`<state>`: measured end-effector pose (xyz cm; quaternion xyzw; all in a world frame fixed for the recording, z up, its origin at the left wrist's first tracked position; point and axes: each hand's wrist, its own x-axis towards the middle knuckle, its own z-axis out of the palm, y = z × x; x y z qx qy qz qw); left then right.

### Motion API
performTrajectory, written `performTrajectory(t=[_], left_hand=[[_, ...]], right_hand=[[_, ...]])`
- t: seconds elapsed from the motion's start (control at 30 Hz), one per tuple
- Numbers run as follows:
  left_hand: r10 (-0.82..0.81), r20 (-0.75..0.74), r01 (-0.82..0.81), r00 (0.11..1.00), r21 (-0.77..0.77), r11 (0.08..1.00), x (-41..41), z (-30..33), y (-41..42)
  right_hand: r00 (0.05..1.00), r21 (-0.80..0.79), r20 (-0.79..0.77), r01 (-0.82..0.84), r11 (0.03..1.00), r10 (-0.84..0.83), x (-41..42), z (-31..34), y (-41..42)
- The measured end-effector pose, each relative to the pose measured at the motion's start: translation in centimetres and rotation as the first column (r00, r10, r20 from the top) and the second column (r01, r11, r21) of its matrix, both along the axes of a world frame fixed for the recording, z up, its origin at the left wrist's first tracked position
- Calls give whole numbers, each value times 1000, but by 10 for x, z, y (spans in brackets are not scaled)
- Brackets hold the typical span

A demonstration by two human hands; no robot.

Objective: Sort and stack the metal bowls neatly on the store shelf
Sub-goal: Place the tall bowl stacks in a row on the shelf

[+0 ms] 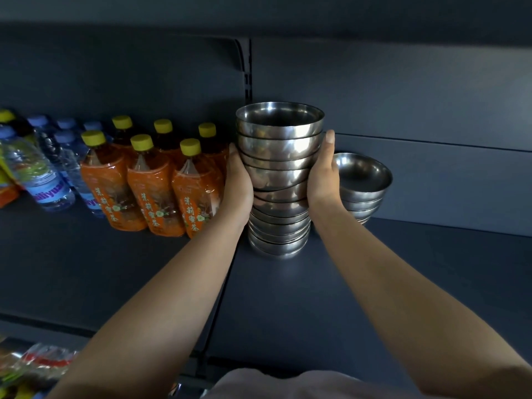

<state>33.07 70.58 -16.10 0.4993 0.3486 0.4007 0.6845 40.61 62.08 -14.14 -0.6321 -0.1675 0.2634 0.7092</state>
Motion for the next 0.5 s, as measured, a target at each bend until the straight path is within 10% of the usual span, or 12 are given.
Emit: performTrajectory(t=[0.5], left_hand=[[64, 95, -63, 993, -23, 998, -1, -7, 0]], right_hand=[[998, -83, 67, 13, 996, -7, -2, 0, 0]])
